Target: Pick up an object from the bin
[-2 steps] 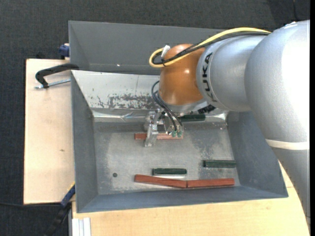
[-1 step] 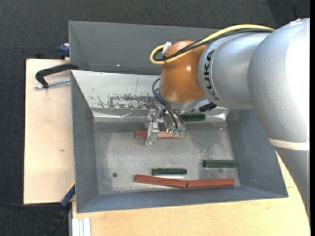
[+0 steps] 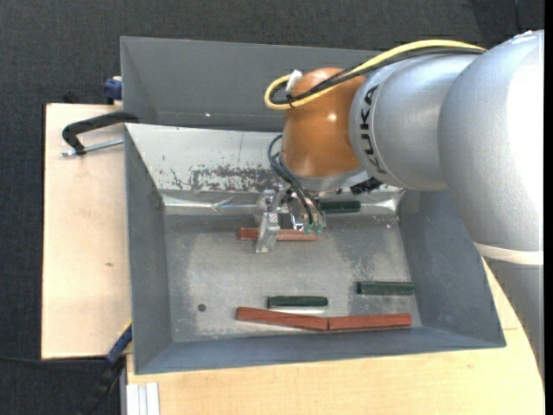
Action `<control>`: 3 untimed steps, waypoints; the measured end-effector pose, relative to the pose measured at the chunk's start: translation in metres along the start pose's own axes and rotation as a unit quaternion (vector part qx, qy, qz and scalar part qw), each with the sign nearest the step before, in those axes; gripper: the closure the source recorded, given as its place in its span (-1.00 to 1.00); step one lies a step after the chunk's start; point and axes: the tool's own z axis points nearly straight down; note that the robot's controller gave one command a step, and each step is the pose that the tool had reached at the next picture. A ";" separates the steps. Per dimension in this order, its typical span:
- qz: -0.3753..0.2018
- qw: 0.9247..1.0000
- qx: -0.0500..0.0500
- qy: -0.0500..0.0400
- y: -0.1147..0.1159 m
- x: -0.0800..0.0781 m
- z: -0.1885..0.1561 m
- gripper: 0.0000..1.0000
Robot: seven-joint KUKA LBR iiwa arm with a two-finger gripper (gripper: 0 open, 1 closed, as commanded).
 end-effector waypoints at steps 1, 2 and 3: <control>0.000 1.000 0.000 -0.001 0.001 -0.002 -0.029 1.00; 0.000 1.000 0.000 0.002 0.001 -0.001 -0.011 1.00; 0.001 1.000 0.000 0.000 0.002 -0.003 -0.058 1.00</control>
Offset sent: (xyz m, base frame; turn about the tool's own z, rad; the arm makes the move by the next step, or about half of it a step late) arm 0.0000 0.0000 0.0096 0.0000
